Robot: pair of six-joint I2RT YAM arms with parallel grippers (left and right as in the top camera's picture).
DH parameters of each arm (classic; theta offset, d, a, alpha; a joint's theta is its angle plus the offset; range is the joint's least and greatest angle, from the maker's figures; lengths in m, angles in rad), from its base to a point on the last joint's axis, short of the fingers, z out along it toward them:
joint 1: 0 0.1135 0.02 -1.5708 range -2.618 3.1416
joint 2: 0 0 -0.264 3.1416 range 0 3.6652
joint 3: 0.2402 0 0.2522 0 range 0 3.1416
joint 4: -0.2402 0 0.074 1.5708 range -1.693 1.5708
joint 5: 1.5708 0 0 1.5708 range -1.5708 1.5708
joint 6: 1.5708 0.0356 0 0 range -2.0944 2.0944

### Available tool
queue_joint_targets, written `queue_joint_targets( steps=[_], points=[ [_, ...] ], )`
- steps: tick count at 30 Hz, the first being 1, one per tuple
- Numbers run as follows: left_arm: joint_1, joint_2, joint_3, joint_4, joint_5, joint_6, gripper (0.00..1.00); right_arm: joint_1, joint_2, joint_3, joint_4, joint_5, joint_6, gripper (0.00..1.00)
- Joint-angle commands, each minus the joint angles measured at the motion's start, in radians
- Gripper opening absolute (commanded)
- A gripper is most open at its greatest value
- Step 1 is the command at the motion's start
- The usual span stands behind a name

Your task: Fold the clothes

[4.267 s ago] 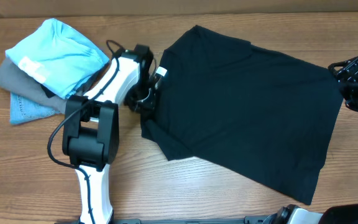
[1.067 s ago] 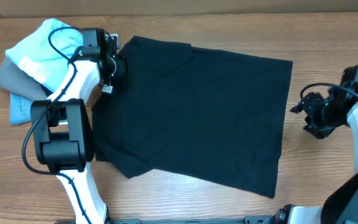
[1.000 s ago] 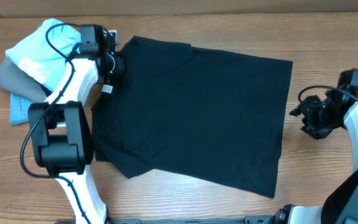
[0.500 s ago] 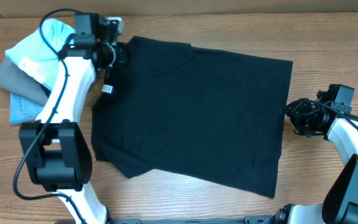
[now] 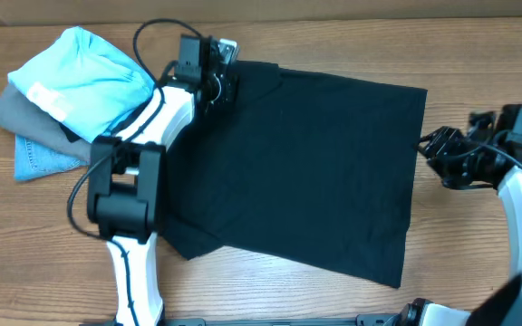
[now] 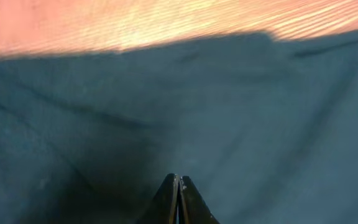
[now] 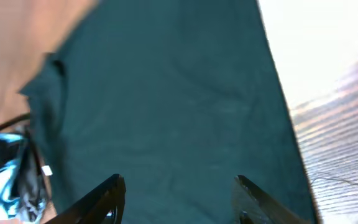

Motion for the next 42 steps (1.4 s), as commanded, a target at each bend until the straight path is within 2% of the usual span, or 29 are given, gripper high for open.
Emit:
queue_joint_targets(
  steps=[1, 11, 13, 16, 19, 23, 28, 32, 37, 42],
  points=[
    [0.014, 0.058, 0.010, 0.038, -0.047, -0.071, 0.05, 0.002, -0.089, 0.035, -0.012, -0.016, -0.034, 0.59],
    [0.114, 0.127, 0.010, -0.008, -0.240, -0.147, 0.04, 0.002, -0.140, 0.033, -0.056, 0.024, -0.029, 0.63],
    [0.158, 0.123, 0.022, -0.011, -0.190, -0.167, 0.04, 0.002, -0.128, 0.032, -0.070, 0.054, -0.029, 0.63],
    [0.204, 0.118, 0.058, -0.016, 0.014, -0.166, 0.04, 0.002, -0.102, 0.032, -0.084, 0.067, -0.029, 0.63],
    [0.215, 0.118, 0.101, -0.020, 0.121, -0.166, 0.04, 0.003, -0.068, 0.031, -0.084, 0.068, -0.030, 0.64],
    [0.198, 0.117, 0.195, -0.078, 0.134, -0.162, 0.06, 0.018, 0.013, 0.031, -0.143, 0.111, -0.014, 0.62],
    [0.177, 0.092, 0.350, -0.211, 0.135, -0.112, 0.09, 0.029, 0.116, 0.031, -0.245, 0.264, 0.060, 0.56],
    [0.164, 0.053, 0.475, -0.336, 0.135, -0.056, 0.11, 0.029, 0.177, 0.031, -0.266, 0.339, 0.083, 0.57],
    [0.149, -0.032, 0.574, -0.475, 0.130, -0.003, 0.15, 0.030, 0.246, -0.003, -0.183, 0.316, 0.063, 0.58],
    [0.134, -0.142, 0.596, -0.571, 0.130, 0.035, 0.16, 0.031, 0.288, -0.094, 0.022, 0.107, 0.001, 0.57]
  ],
)
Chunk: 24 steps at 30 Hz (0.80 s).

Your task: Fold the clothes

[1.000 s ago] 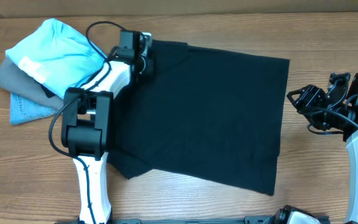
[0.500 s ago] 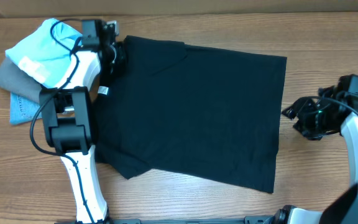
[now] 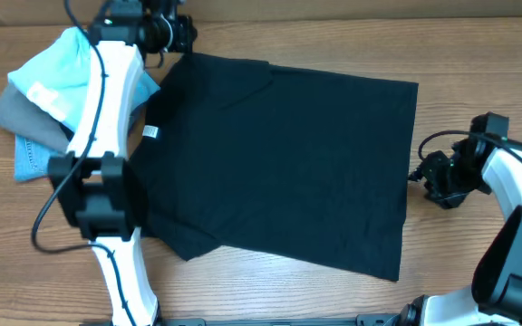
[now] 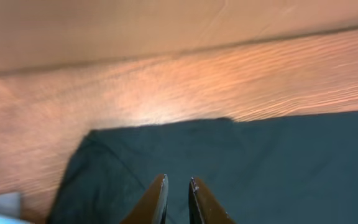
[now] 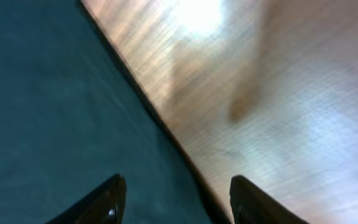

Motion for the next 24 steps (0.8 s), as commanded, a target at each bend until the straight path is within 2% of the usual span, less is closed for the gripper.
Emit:
queue_joint_targets(
  steps=[1, 5, 14, 16, 19, 24],
  points=[
    [-0.019, -0.120, 0.035, -0.043, 0.014, 0.064, 0.16, 0.006, 0.024, -0.061, 0.078, -0.104, -0.021, 0.57],
    [-0.029, -0.191, 0.035, -0.115, 0.014, 0.089, 0.17, 0.006, 0.037, -0.104, 0.174, -0.033, 0.028, 0.56],
    [-0.034, -0.259, 0.035, -0.178, 0.014, 0.105, 0.17, 0.047, 0.067, -0.123, 0.196, -0.066, 0.025, 0.35],
    [-0.034, -0.259, 0.035, -0.179, 0.015, 0.096, 0.17, 0.063, 0.067, -0.123, 0.195, 0.004, 0.058, 0.31],
    [-0.034, -0.259, 0.035, -0.190, 0.023, 0.093, 0.17, 0.064, 0.067, -0.123, 0.194, 0.138, 0.139, 0.21],
    [-0.034, -0.259, 0.035, -0.211, 0.022, 0.094, 0.17, 0.064, 0.067, -0.122, 0.210, 0.203, 0.159, 0.14]
  ],
)
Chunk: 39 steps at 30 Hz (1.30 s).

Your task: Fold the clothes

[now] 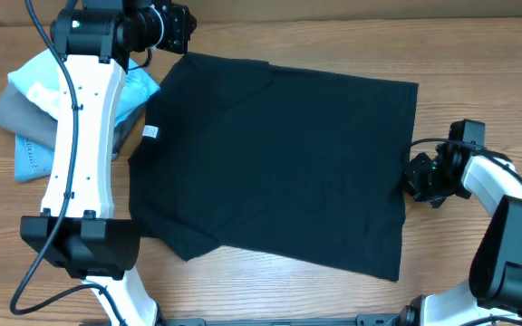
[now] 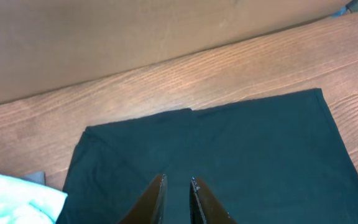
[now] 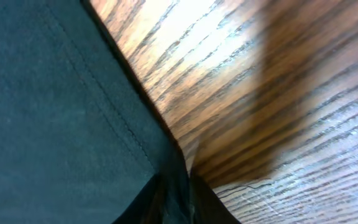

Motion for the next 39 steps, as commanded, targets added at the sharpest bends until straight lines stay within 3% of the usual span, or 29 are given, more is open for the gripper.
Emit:
queue_joint_targets(
  steps=[1, 5, 10, 13, 17, 20, 23, 26, 32, 39],
  points=[
    [-0.001, -0.024, 0.016, -0.005, 0.019, 0.018, 0.17, -0.004, 0.033, -0.026, 0.010, 0.183, 0.036, 0.10],
    [-0.001, -0.024, 0.016, -0.006, 0.019, 0.018, 0.17, -0.021, 0.033, -0.014, 0.034, 0.287, 0.064, 0.04],
    [-0.001, -0.024, 0.016, -0.006, 0.019, 0.018, 0.17, -0.084, 0.033, 0.040, 0.153, 0.195, 0.034, 0.04],
    [-0.001, -0.024, 0.016, -0.011, 0.019, 0.018, 0.17, -0.106, 0.033, 0.070, 0.218, 0.187, 0.027, 0.06],
    [-0.001, -0.024, 0.016, -0.037, 0.018, 0.019, 0.22, -0.151, 0.030, 0.122, 0.236, 0.211, 0.021, 0.15],
    [-0.001, -0.031, 0.018, -0.077, 0.017, 0.026, 0.27, -0.199, 0.004, 0.199, 0.151, 0.103, -0.042, 0.35],
    [0.004, -0.056, 0.018, -0.110, -0.020, 0.027, 0.43, -0.248, -0.053, 0.271, 0.055, -0.030, -0.084, 0.39],
    [0.007, -0.102, 0.018, -0.135, -0.079, 0.027, 0.51, -0.274, -0.124, 0.315, -0.046, -0.158, -0.106, 0.45],
    [0.007, -0.194, 0.018, -0.280, -0.229, 0.015, 0.59, -0.255, -0.229, 0.320, -0.269, -0.199, -0.199, 0.44],
    [0.006, -0.180, -0.030, -0.539, -0.179, -0.067, 0.58, -0.231, -0.369, 0.320, -0.341, -0.227, -0.230, 0.47]
  ],
)
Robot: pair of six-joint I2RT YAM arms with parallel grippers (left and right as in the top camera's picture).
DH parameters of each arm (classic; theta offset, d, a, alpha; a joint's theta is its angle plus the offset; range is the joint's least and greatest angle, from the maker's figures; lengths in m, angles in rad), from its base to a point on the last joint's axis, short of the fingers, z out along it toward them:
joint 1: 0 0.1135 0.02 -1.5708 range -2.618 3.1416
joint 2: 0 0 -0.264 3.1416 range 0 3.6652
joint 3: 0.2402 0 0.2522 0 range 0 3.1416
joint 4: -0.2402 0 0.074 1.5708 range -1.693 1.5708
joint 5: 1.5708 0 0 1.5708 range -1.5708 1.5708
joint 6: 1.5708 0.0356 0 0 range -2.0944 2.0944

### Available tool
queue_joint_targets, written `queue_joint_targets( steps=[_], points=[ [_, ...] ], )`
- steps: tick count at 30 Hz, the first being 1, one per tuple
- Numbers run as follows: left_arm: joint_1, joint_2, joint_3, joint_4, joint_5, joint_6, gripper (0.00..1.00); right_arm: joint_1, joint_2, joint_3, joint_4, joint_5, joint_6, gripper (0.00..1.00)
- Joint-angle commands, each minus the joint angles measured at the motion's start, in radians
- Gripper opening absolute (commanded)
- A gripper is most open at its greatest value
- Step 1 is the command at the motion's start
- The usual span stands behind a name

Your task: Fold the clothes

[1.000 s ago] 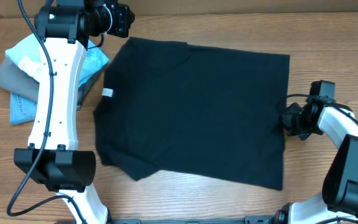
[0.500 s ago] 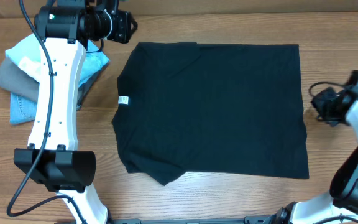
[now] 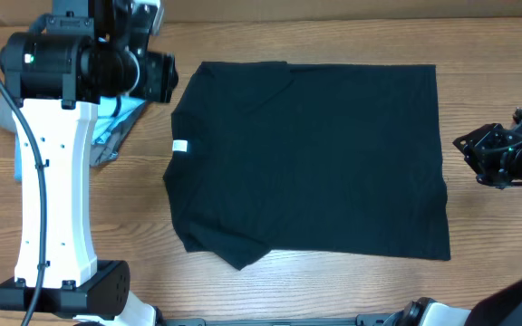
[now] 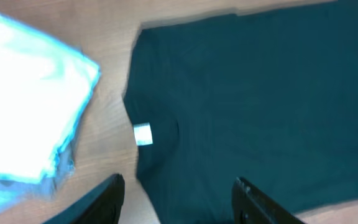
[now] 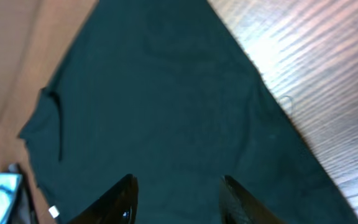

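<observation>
A black T-shirt (image 3: 306,158) lies flat on the wooden table, its edges square with the table and its white neck label (image 3: 180,147) at the left. My left gripper (image 3: 161,77) hangs high beside the shirt's far left corner. In the left wrist view the left gripper (image 4: 179,199) is wide open, with the shirt (image 4: 247,106) and label (image 4: 143,134) far below. My right gripper (image 3: 478,152) is off the shirt's right edge. It too stands open (image 5: 178,199), looking across the shirt (image 5: 166,118).
A pile of light blue and grey clothes (image 3: 116,122) lies at the far left, mostly hidden by my left arm; it shows bright in the left wrist view (image 4: 30,106). Bare wood (image 3: 497,72) borders the shirt on the right and front.
The right gripper was shut on the shirt's right hem and is now open and clear of it. The left gripper has opened wide. The shirt lies farther right and straight.
The shirt lay skewed, my left gripper shut and pressed on it near the collar, the right open beside the hem. Then the left was up at the far left corner. Then the right shut on the hem. Now the shirt is squared and both are open.
</observation>
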Motion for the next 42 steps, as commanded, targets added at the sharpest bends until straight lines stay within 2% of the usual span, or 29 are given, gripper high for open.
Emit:
queue_joint_targets(
  steps=[1, 7, 10, 13, 17, 19, 21, 25, 28, 31, 34, 42],
  points=[
    [0.005, 0.026, -0.056, -0.076, 0.024, -0.041, 0.58, 0.004, -0.097, 0.019, -0.005, -0.042, -0.030, 0.49],
    [0.004, 0.030, -0.254, -0.153, 0.080, -0.041, 0.62, 0.004, -0.156, 0.019, -0.070, -0.042, -0.030, 0.52],
    [0.004, 0.030, -0.378, -0.139, 0.142, -0.055, 0.56, 0.004, -0.151, 0.018, -0.089, -0.041, -0.031, 0.52],
    [0.004, 0.030, -0.491, -0.126, 0.144, -0.079, 0.51, 0.004, -0.149, 0.018, -0.089, -0.040, -0.031, 0.52],
    [0.004, 0.030, -0.605, -0.087, 0.144, -0.040, 0.42, 0.004, -0.149, 0.018, -0.089, -0.040, -0.031, 0.52],
    [0.004, 0.030, -0.638, -0.068, 0.144, -0.040, 0.40, 0.004, -0.149, 0.018, -0.090, -0.040, -0.031, 0.52],
    [0.003, 0.029, -0.661, -0.064, 0.144, -0.025, 0.45, 0.004, -0.149, 0.014, -0.097, -0.034, -0.030, 0.53],
    [-0.013, 0.029, -0.719, -0.084, 0.150, -0.019, 0.68, 0.004, -0.148, 0.012, -0.129, -0.033, -0.031, 0.56],
    [-0.029, 0.029, -0.786, -0.037, 0.145, -0.027, 0.78, 0.004, -0.148, 0.011, -0.134, -0.033, -0.031, 0.56],
    [-0.032, 0.029, -0.864, 0.053, 0.138, -0.072, 0.77, 0.004, -0.148, 0.011, -0.134, -0.033, -0.030, 0.57],
    [-0.032, 0.029, -0.952, 0.138, 0.139, -0.084, 0.67, 0.004, -0.148, 0.011, -0.134, -0.033, -0.031, 0.57],
    [-0.035, 0.029, -1.099, 0.241, 0.182, -0.093, 0.64, 0.004, -0.148, 0.011, -0.129, -0.033, -0.030, 0.58]
  ],
)
